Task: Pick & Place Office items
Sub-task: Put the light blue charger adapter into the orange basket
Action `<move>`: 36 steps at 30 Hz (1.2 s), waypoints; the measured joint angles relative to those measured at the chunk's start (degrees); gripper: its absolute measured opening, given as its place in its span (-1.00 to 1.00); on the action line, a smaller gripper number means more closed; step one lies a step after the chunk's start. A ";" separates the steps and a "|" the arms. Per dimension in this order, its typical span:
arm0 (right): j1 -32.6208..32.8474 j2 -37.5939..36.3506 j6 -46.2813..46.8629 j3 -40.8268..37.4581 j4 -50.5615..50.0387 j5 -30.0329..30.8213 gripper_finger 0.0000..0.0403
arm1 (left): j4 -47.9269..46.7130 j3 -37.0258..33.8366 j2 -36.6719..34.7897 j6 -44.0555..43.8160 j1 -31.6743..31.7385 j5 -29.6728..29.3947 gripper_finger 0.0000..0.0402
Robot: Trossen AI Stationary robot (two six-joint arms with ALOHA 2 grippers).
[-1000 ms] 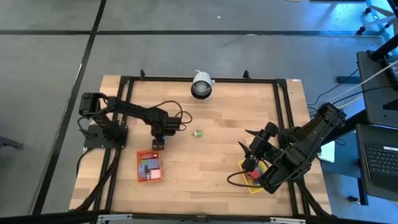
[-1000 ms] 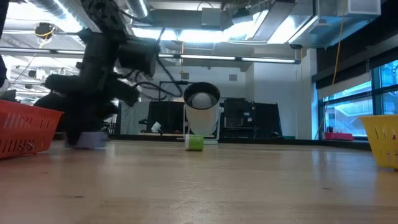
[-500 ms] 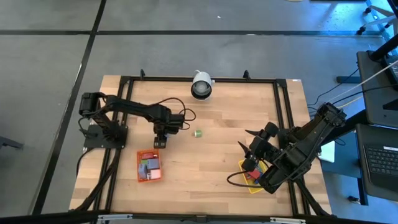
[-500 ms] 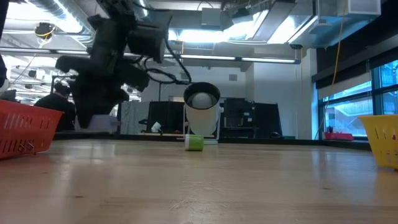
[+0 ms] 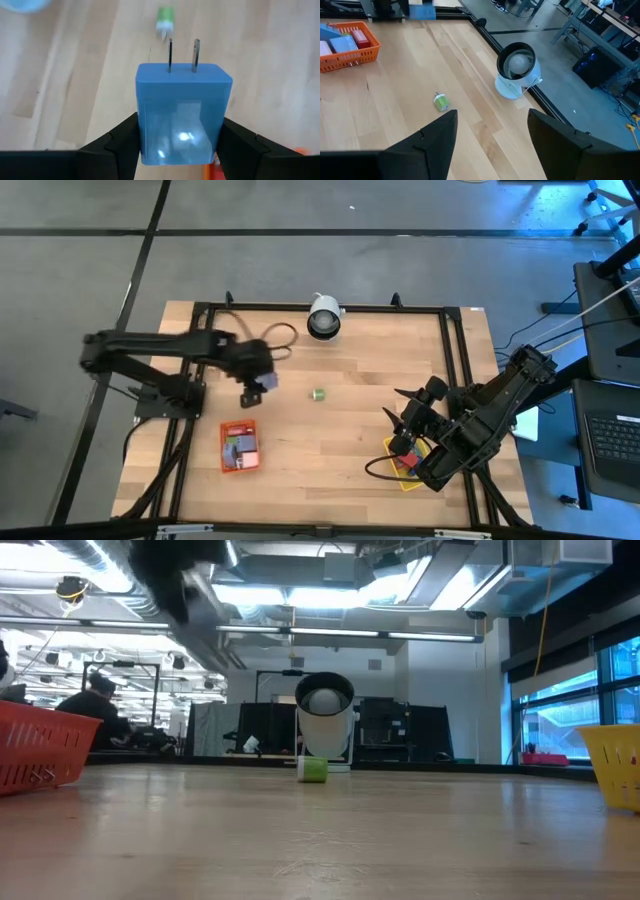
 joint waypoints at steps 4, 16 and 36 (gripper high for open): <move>-0.01 0.00 0.04 0.00 0.01 0.16 0.20 | 0.29 -0.44 -7.85 -8.62 -5.39 -4.49 0.03; -0.01 -0.02 3.08 0.00 0.18 0.16 0.20 | -4.91 -10.05 -11.46 -30.47 -25.16 -6.08 0.03; -0.06 -0.02 3.02 0.00 3.26 1.67 0.20 | 4.17 -19.68 -4.43 -44.93 -38.74 -1.57 0.03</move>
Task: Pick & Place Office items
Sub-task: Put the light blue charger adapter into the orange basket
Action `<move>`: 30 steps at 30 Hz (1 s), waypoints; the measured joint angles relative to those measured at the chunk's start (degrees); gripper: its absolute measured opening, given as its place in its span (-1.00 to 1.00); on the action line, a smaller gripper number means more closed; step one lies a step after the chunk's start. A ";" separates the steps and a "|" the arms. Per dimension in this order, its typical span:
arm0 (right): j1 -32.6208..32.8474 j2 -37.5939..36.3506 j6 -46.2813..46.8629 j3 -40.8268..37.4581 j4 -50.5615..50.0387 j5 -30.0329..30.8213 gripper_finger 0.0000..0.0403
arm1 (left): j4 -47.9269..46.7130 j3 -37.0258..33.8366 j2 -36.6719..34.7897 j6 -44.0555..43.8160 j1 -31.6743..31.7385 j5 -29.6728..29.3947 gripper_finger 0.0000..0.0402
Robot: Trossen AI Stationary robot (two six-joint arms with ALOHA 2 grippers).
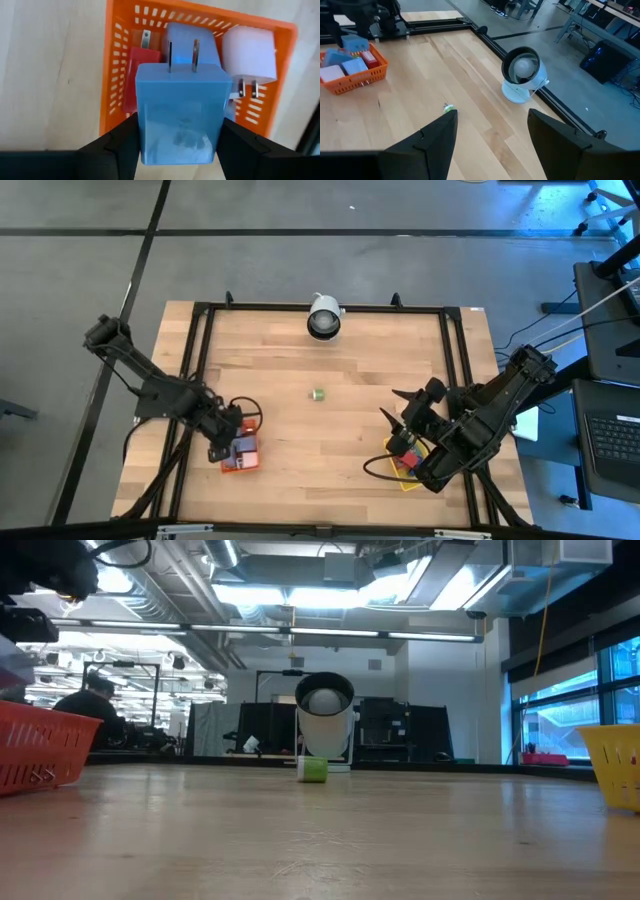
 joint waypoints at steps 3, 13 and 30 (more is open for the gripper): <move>0.00 0.00 -0.20 0.00 0.65 0.00 0.20 | 0.27 0.02 1.69 2.04 0.81 -0.02 0.03; 0.00 0.00 -0.24 0.00 1.04 -0.23 0.20 | 0.55 0.00 5.55 7.80 4.46 3.67 0.03; 0.00 0.00 -0.61 0.00 1.26 -0.59 0.20 | 2.57 0.02 6.48 7.92 4.89 4.42 0.23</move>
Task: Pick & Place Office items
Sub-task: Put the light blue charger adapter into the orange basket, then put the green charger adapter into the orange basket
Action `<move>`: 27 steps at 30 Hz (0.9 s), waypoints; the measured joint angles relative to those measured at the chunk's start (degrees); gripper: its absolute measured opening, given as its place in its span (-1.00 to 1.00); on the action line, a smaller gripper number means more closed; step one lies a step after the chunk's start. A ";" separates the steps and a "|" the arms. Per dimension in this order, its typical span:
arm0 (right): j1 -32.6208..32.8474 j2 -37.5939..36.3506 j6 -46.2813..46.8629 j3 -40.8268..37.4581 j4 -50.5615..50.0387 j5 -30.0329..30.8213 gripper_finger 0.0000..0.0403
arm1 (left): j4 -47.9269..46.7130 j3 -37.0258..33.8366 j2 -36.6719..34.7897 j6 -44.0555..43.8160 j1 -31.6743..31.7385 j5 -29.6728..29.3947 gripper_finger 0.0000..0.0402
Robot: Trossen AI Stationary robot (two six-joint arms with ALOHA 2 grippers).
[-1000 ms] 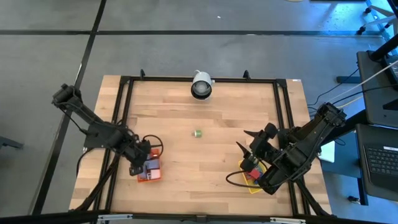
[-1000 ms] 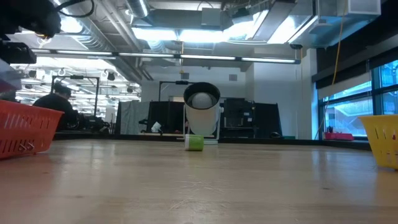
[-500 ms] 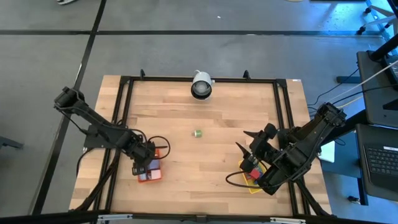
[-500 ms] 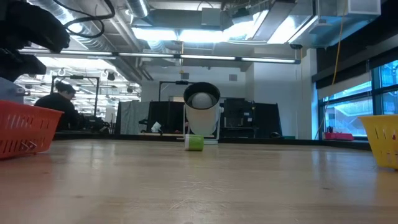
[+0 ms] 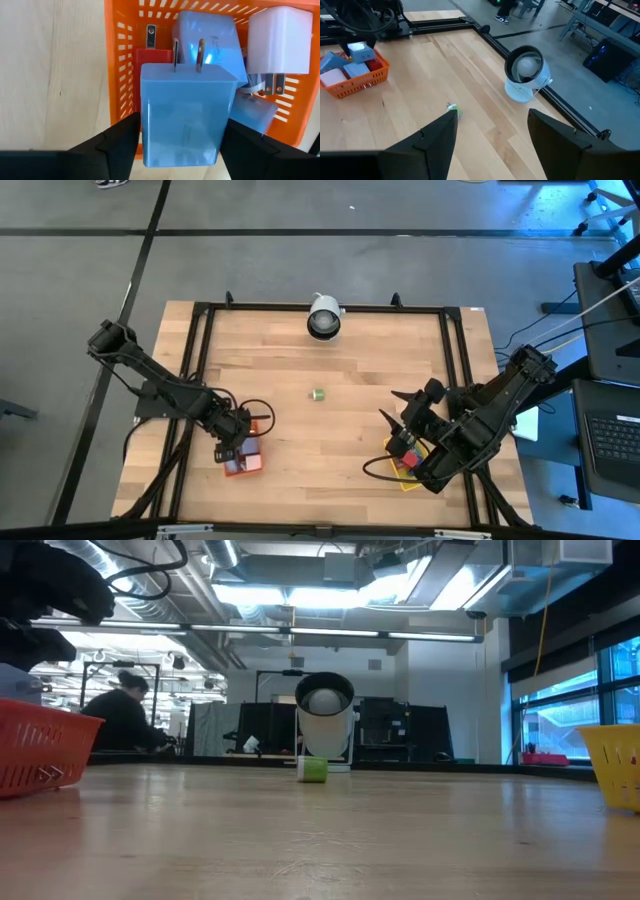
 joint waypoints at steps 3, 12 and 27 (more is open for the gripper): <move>0.00 0.00 0.01 0.00 0.00 -0.07 0.20 | 0.01 0.00 0.00 -0.16 0.00 0.08 0.24; 0.00 0.00 -0.94 0.00 0.40 -0.07 0.20 | -0.52 0.63 0.00 -1.44 0.00 0.20 0.22; 0.00 -0.04 -0.96 0.00 0.77 -0.02 0.20 | -8.00 6.54 -3.99 -0.72 0.00 -9.71 0.23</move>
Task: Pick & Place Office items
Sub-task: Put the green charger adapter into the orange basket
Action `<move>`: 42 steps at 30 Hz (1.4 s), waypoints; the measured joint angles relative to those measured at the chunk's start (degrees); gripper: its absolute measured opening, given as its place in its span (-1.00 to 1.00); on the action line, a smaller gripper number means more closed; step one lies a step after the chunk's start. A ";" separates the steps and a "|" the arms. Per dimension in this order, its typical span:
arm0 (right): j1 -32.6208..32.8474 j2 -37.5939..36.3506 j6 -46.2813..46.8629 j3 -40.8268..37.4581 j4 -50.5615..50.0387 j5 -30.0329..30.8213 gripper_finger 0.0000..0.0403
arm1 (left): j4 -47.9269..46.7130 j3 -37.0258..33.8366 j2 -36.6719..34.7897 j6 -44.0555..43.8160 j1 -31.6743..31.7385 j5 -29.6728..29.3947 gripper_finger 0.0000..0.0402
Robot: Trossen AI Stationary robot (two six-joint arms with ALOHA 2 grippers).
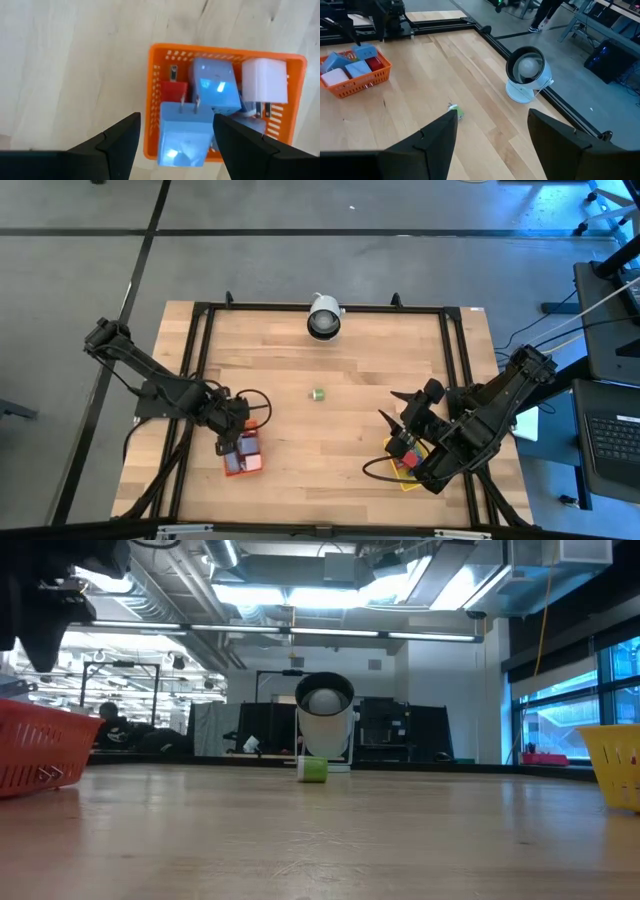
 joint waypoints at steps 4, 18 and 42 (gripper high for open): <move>-0.01 0.00 -0.13 0.00 0.00 0.44 0.20 | -0.10 0.00 -0.55 0.05 0.00 -0.82 0.23; -9.92 -0.19 -4.00 0.02 0.31 3.44 0.20 | 5.75 1.36 -5.96 8.03 -1.06 -31.23 0.23; -15.81 -3.73 -11.51 0.04 3.27 -4.10 0.20 | 21.94 1.33 -6.63 28.22 25.55 -17.68 0.19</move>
